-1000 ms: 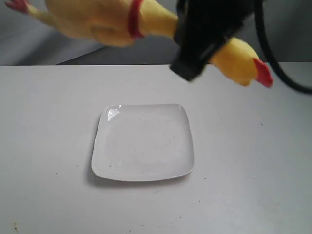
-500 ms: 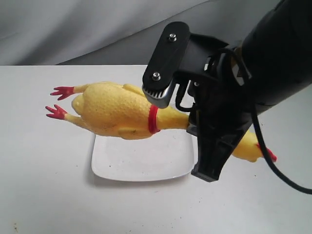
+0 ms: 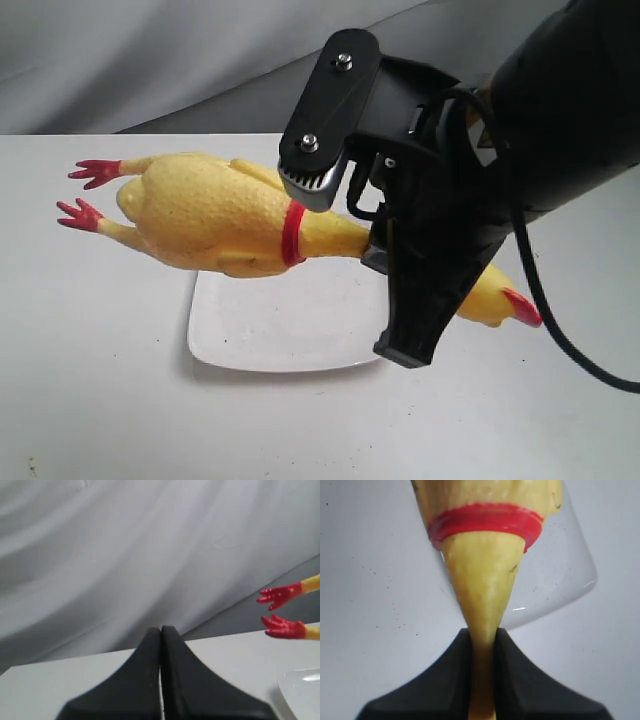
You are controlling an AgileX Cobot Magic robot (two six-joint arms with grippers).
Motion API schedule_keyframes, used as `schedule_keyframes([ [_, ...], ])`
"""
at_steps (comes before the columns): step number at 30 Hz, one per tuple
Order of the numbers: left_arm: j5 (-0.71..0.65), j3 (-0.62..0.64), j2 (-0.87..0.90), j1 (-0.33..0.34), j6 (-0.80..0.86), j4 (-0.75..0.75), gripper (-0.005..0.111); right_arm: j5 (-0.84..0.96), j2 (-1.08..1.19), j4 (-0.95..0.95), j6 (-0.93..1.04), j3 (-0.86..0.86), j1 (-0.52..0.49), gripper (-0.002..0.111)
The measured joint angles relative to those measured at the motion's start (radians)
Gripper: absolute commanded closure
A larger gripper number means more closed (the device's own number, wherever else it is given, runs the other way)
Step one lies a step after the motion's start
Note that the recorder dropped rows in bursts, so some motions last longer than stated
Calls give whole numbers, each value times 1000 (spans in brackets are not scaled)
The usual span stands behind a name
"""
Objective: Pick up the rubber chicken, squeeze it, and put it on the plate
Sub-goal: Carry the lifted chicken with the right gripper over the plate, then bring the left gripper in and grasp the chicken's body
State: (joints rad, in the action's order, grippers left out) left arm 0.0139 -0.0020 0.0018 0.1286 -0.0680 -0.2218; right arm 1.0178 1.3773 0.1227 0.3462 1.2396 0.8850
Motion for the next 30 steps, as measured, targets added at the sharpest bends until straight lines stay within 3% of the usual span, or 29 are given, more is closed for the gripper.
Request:
schedule_keyframes([
  [6, 215, 0, 0, 0, -41, 0, 106, -5, 0, -72, 41, 0, 0, 108],
  [13, 293, 0, 0, 0, -384, -71, 103, -5, 0, -154, 62, 0, -49, 108],
  [16, 389, 0, 0, 0, -608, -312, 93, -5, 0, -249, 110, 0, -121, 108],
  [21, 666, -28, 0, -2, -800, -779, 70, -6, 0, -428, 215, 0, -246, 108],
  [27, 752, -177, 101, -2, -976, -1186, 44, 5, 0, -571, 285, 0, -319, 108],
  [30, 736, -297, 206, -9, -1051, -1433, 42, 14, 0, -579, 302, 0, -321, 108],
])
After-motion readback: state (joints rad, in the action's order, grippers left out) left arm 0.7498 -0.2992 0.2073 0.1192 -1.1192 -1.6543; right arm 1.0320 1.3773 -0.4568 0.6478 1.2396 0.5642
